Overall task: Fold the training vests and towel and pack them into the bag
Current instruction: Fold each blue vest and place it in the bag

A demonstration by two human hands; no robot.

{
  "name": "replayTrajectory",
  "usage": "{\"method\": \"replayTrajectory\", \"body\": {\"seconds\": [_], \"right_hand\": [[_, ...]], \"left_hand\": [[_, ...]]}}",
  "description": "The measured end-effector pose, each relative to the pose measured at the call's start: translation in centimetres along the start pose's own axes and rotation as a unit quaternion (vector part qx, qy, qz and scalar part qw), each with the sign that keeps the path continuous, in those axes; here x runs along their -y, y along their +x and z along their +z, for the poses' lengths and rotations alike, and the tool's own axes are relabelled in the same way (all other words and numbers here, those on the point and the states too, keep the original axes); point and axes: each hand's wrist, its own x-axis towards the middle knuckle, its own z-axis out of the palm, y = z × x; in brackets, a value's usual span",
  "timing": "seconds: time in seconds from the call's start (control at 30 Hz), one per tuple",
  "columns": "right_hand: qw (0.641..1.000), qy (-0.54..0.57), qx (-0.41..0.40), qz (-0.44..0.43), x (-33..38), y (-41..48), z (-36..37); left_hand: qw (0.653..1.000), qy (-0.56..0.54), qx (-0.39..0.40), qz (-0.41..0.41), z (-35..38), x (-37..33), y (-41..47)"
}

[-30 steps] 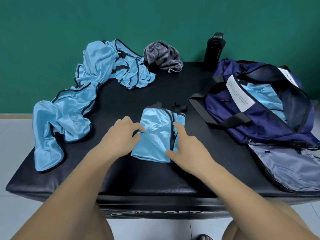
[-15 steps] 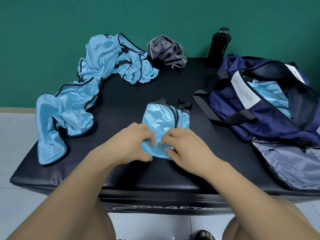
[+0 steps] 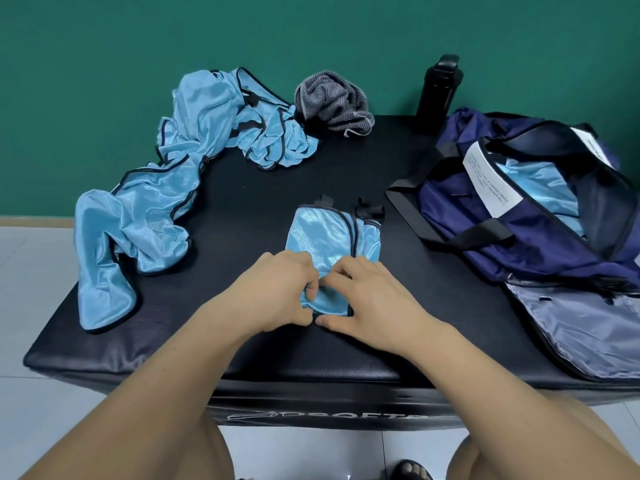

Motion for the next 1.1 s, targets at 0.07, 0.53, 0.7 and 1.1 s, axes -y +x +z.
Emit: {"method": "replayTrajectory", "body": {"seconds": [0.07, 0.53, 0.7, 1.1], "right_hand": [[1.000, 0.001, -0.002, -0.001, 0.0, 0.0, 0.1], [0.983, 0.138, -0.083, 0.084, -1.3, 0.1, -2.3], [0.941, 0.268, -0.138, 0.154, -2.1, 0.1, -3.3], [0.871, 0.429, -0.135, 0.199, -4.2, 0.8, -3.6]], "left_hand": [[1.000, -0.003, 0.004, 0.000, -0.1, 0.0, 0.0], [0.974, -0.211, -0.071, -0.054, -0.6, 0.5, 0.1], [0.946, -0.305, -0.103, -0.037, -0.9, 0.9, 0.3], [0.868, -0.474, -0.095, -0.112, -1.0, 2.7, 0.9]]}}
